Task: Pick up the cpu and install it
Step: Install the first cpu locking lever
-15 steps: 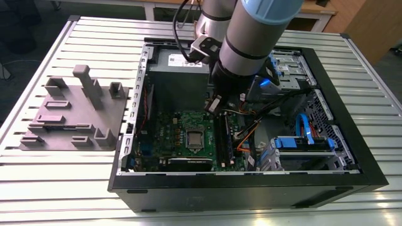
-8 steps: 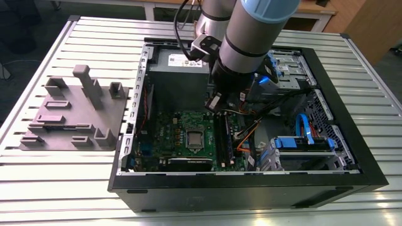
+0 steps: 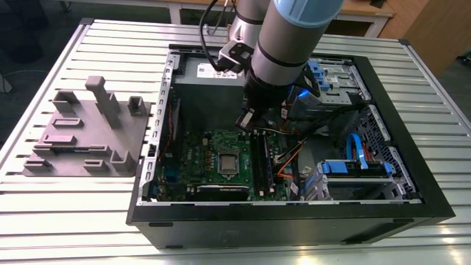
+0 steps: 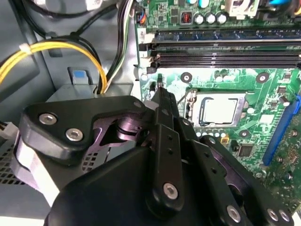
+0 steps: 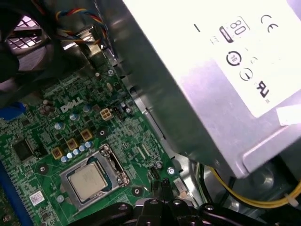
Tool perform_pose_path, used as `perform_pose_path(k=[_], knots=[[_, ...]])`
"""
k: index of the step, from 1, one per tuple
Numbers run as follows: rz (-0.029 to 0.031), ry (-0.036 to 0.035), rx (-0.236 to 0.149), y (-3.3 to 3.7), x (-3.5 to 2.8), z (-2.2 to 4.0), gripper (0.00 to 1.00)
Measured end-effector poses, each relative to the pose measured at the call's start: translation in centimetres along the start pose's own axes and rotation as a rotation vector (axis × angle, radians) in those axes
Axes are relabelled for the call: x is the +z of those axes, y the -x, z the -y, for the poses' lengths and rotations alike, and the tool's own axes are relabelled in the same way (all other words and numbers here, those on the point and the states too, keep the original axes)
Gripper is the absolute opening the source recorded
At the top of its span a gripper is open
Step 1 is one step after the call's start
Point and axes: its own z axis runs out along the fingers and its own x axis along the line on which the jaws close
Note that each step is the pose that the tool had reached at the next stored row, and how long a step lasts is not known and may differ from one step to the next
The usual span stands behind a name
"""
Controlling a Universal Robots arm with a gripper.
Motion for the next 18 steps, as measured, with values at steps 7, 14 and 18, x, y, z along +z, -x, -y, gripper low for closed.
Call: perform_pose_path(k=[7,14,18], knots=[[-0.0034,0.0008,-0.023,-0.49,-0.03,0.16,0.10],[-0.0067,0.0019,-0.046,-1.11,-0.09,0.42,0.10],[-0.0075,0.0021,-0.051,-1.39,-0.15,0.54,0.10]])
